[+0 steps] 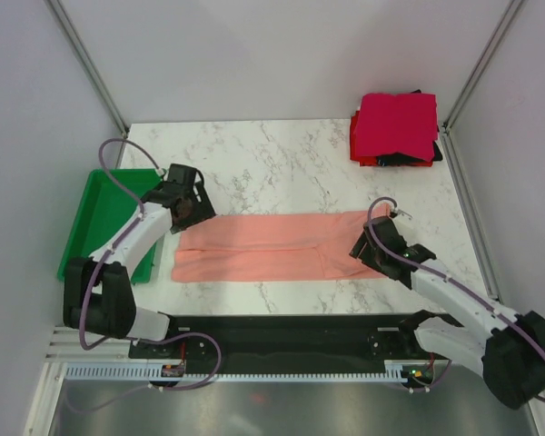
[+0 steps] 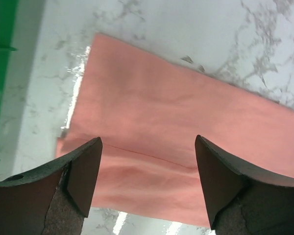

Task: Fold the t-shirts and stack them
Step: Fold the tshirt

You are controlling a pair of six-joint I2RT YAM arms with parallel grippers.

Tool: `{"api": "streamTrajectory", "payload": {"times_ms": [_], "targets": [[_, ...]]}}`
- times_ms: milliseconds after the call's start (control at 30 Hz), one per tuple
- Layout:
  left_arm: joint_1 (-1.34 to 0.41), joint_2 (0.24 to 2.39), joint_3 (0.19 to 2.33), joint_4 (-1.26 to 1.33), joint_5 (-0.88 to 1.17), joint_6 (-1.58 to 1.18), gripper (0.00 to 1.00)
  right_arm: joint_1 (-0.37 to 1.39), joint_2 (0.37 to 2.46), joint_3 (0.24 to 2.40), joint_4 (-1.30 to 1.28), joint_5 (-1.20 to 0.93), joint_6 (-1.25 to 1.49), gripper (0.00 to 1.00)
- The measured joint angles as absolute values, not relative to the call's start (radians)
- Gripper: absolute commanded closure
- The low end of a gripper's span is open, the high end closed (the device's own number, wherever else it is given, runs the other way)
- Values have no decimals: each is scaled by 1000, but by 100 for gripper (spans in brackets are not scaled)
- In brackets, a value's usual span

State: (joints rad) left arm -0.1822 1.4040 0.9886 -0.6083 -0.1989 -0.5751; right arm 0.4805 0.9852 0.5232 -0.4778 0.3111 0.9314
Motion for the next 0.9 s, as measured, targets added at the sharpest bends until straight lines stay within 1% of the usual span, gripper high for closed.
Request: {"api": "streamTrajectory", "payload": {"times_ms": [133, 267, 433, 567, 667, 900], "targets": [[-277, 1451, 982, -597, -179, -585, 18, 480, 1199, 611, -440, 295, 920, 32], [-317, 1517, 953, -593, -171, -600, 18, 480, 1397, 694, -389, 257, 905, 34], [-322, 1618, 923, -585, -151, -606, 19, 480, 1448, 718, -331, 232, 903, 36], [-323, 1605, 911, -569, -148, -609, 19, 480, 1541, 802, -318, 228, 890, 37], [-322, 1585, 892, -556, -126, -610, 19, 478, 1702, 971, -308, 204, 849, 40], [-353, 1480, 791, -520, -8, -647, 19, 475, 2070, 1441, -286, 122, 749, 40]]}}
